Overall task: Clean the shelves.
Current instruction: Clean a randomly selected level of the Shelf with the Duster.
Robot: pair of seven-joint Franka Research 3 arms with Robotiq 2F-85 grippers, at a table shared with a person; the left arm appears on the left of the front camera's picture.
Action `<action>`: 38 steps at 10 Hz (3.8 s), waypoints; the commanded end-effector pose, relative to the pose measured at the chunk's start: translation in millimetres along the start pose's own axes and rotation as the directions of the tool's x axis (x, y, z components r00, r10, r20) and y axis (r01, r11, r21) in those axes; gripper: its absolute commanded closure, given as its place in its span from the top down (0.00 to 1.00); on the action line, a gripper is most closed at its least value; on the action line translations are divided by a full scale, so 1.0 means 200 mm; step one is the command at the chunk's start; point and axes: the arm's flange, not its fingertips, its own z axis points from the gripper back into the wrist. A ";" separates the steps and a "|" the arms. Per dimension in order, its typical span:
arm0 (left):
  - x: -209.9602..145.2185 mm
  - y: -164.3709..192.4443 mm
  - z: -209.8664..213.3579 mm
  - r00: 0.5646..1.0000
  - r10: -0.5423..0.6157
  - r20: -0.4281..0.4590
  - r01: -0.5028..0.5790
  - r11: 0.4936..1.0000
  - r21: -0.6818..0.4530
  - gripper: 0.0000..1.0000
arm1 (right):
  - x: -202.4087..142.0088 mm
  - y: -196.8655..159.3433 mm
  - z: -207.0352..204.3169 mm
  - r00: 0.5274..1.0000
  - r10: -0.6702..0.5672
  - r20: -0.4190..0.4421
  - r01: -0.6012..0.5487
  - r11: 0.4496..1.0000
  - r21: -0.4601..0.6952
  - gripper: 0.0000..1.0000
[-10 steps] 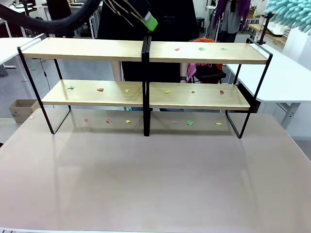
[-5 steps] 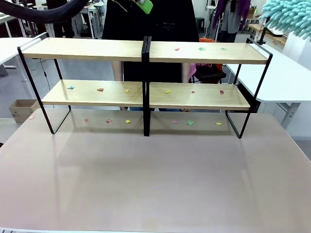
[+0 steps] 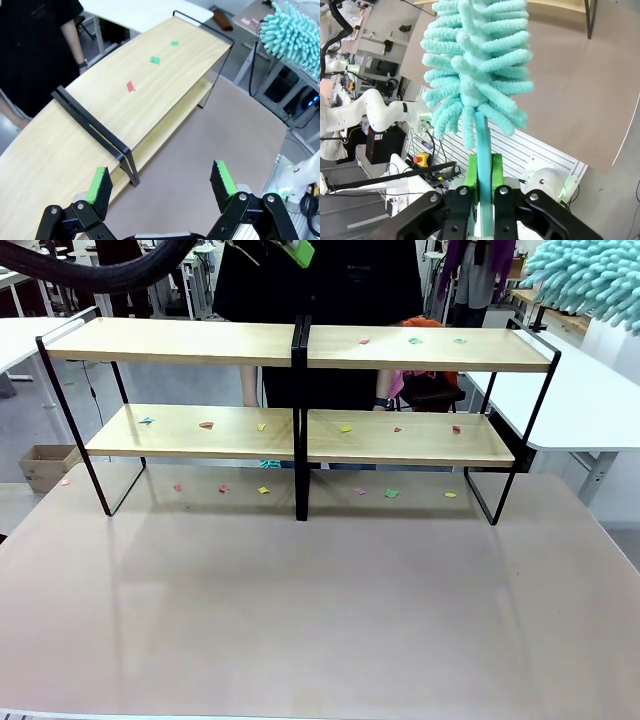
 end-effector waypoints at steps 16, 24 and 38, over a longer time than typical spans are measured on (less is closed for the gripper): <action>0.01 -0.02 0.02 1.000 -0.006 0.023 0.006 1.000 -0.018 1.00 | 1.07 0.62 -1.28 0.969 -0.230 -0.087 0.225 0.972 -0.062 0.12; 0.01 -0.02 0.02 1.000 -0.006 0.023 0.006 1.000 -0.018 1.00 | 0.96 0.24 -1.04 0.939 -0.340 0.050 0.341 0.906 -0.251 0.12; 0.01 -0.02 0.02 1.000 -0.006 0.023 0.006 1.000 -0.018 1.00 | 0.82 0.02 -0.67 0.965 -0.264 -0.005 0.264 0.965 -0.014 0.12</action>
